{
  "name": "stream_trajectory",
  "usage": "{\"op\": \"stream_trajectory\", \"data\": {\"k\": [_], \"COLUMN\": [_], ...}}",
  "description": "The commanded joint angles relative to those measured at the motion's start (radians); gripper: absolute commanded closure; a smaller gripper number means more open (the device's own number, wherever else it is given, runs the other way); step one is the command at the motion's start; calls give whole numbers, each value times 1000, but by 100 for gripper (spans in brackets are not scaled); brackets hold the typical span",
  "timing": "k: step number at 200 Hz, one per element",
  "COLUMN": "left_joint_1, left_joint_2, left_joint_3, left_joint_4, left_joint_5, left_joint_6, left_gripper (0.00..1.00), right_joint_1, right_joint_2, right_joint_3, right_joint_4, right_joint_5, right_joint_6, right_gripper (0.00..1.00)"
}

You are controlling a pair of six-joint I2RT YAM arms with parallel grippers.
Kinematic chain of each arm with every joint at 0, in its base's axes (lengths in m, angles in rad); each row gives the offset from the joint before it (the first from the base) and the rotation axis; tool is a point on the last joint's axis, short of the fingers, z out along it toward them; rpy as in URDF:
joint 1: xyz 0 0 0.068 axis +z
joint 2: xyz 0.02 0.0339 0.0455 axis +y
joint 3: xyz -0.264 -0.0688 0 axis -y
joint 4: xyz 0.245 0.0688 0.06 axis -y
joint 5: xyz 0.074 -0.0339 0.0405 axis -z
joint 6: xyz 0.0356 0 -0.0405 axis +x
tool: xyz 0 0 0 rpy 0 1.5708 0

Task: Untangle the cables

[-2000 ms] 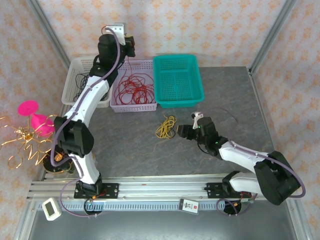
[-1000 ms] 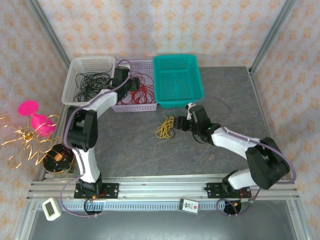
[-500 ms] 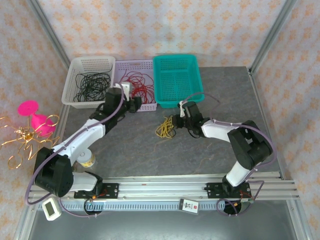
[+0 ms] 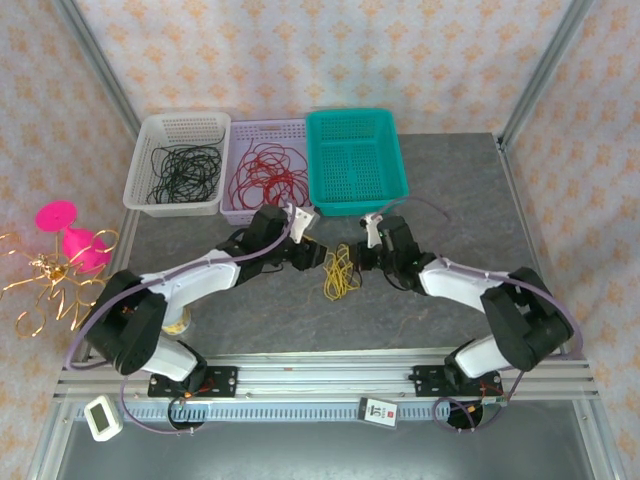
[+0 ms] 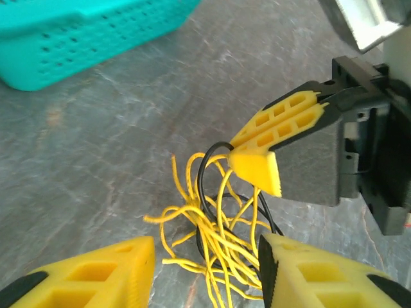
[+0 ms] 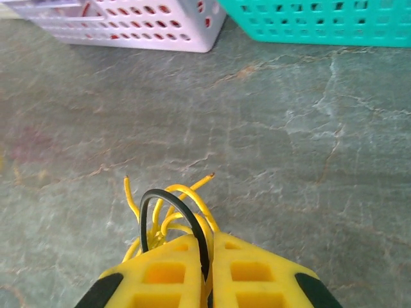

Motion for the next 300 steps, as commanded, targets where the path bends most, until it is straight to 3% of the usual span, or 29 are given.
{"op": "stream_trajectory", "data": {"k": [1,40,56,91,119,168,186,203,212,229,252,300], "left_joint_1": [0,-1,0,0,0,0,-1,-1,-1,-6,-12,-23], "left_joint_2": [64,128,135,134,153,134,103,58,36,-7,-66,-205], "left_joint_3": [60,105,108,94,108,92,65,29,14,-4,-18,18], "left_joint_4": [73,76,67,83,102,197,244,295,314,319,304,224], "left_joint_5": [135,259,281,256,227,199,147,124,140,159,160,126], "left_joint_6": [99,190,226,264,267,222,189,145,121,94,63,31], "left_gripper": [54,54,59,74,75,100,100,100,100,100,100,100], "right_joint_1": [5,4,5,5,4,5,5,5,4,4,15,72], "right_joint_2": [-73,-169,-177,-154,-156,-165,-170,-176,-172,-142,-56,111], "right_joint_3": [-18,-36,-35,-25,-22,-27,-34,-41,-45,-62,-89,-67], "right_joint_4": [26,20,16,14,23,24,29,45,80,206,407,416], "right_joint_5": [-55,-88,-92,-141,-176,-197,-184,-131,-85,8,-23,81], "right_joint_6": [-37,-67,-74,-77,-71,-75,-71,-47,-10,138,284,339], "right_gripper": [90,90,90,90,90,90,84,60,54,50,47,50]}}
